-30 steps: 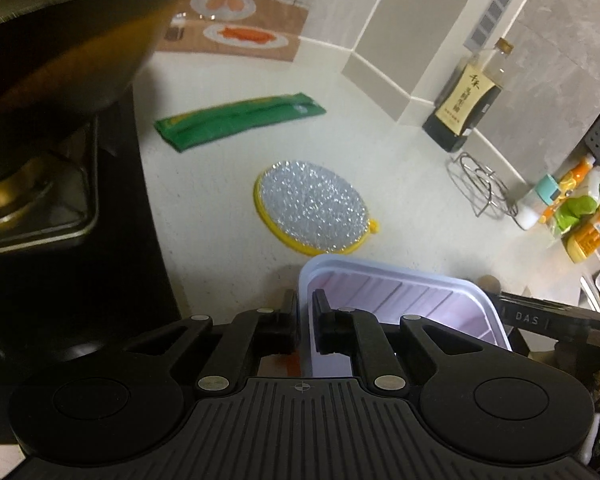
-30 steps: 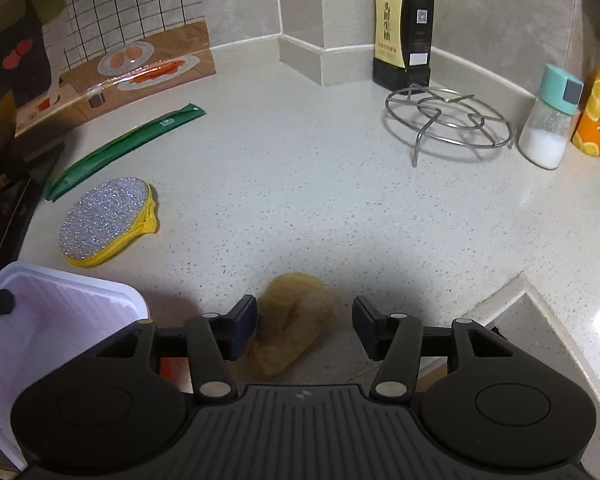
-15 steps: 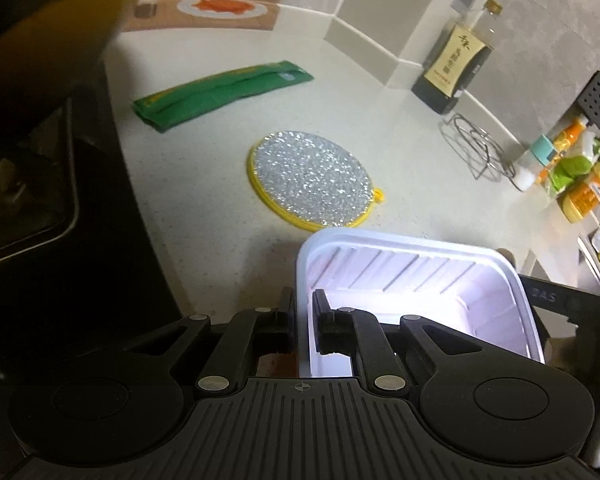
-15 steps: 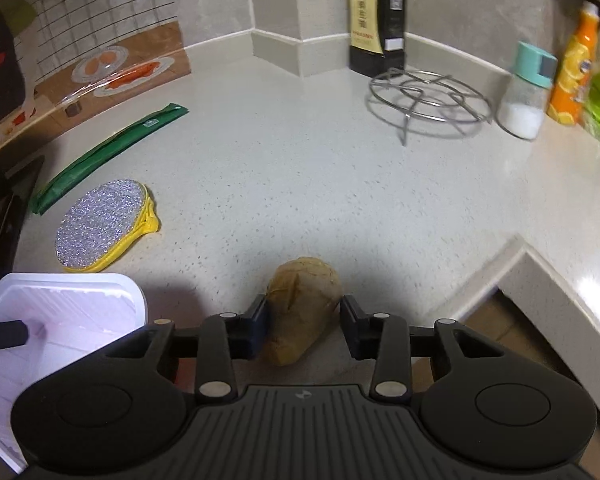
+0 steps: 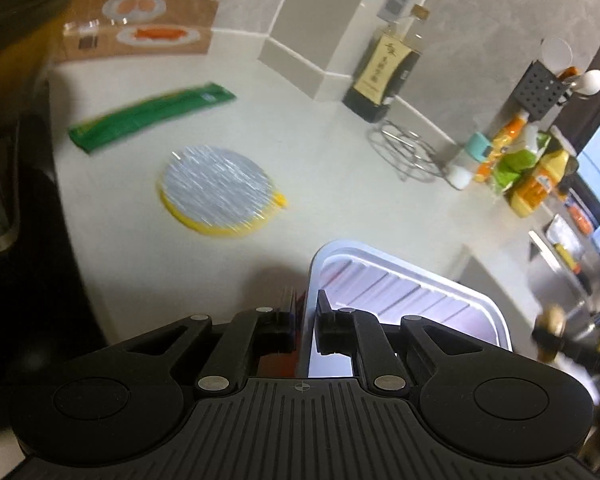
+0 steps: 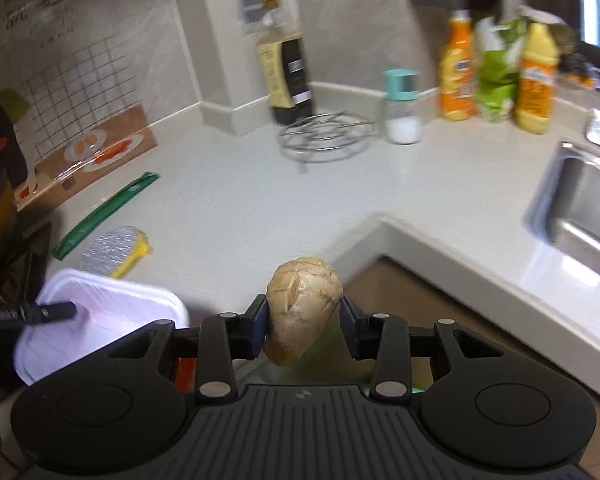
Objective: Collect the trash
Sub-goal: 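Carry the tray and ginger root down into the cabinet over the green bin, then open the left tool to drop the tray while the right tool releases the ginger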
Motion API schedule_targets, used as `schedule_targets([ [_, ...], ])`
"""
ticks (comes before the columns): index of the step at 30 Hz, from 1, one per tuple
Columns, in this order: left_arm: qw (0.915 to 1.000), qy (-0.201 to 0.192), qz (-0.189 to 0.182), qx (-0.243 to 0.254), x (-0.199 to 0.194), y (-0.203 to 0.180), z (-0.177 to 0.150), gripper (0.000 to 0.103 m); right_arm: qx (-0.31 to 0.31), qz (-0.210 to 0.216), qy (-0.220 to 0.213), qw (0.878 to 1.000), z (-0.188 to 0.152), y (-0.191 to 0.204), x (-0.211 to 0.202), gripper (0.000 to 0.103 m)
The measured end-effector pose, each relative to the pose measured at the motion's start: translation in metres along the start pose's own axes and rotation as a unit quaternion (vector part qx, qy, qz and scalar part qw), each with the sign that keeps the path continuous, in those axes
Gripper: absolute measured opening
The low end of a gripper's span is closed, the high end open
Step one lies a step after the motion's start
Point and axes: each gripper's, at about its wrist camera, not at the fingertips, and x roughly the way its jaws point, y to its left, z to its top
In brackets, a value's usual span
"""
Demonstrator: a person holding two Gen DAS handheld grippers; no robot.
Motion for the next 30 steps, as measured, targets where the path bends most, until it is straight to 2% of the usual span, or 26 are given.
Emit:
schedule_targets([
  [2,0.9998,0.008,-0.004,0.016,0.006,-0.025,-0.012,0.012,-0.006,-0.026,-0.003,1.000,-0.017,-0.022,-0.015,0.038],
  [5,0.9976,0.039,0.010,0.056,0.032,-0.069,-0.044,0.012,-0.014,-0.057,0.005,0.998,-0.054,-0.058,-0.031,0.038],
  [7,0.9950,0.077,0.013,0.063,0.062,-0.090,-0.075,0.012,-0.003,-0.069,0.032,0.997,-0.083,-0.086,-0.032,0.038],
  [11,0.9874,0.140,0.027,0.068,0.141,-0.108,-0.147,0.012,0.033,-0.081,0.097,0.991,-0.142,-0.137,-0.023,0.038],
  [14,0.9802,0.185,0.057,0.041,0.206,-0.104,-0.201,0.012,0.049,-0.096,0.145,0.984,-0.188,-0.165,-0.009,0.038],
  [17,0.9751,0.199,0.092,0.032,0.260,-0.098,-0.239,0.012,0.072,-0.099,0.180,0.976,-0.225,-0.183,0.002,0.038],
  [20,0.9728,0.205,0.105,0.022,0.306,-0.091,-0.265,0.014,0.083,-0.095,0.214,0.969,-0.252,-0.197,0.018,0.038],
  [22,0.9713,0.222,0.084,0.009,0.337,-0.082,-0.282,0.019,0.075,-0.096,0.232,0.965,-0.266,-0.200,0.032,0.038],
  [23,0.9696,0.234,0.073,0.001,0.346,-0.077,-0.291,0.022,0.070,-0.095,0.238,0.964,-0.272,-0.202,0.040,0.038],
  [25,0.9670,0.248,0.059,-0.010,0.357,-0.071,-0.306,0.022,0.069,-0.088,0.245,0.963,-0.281,-0.203,0.055,0.038],
  [30,0.9710,0.232,0.055,-0.021,0.345,-0.057,-0.308,0.022,0.056,-0.062,0.258,0.963,-0.285,-0.192,0.083,0.038],
])
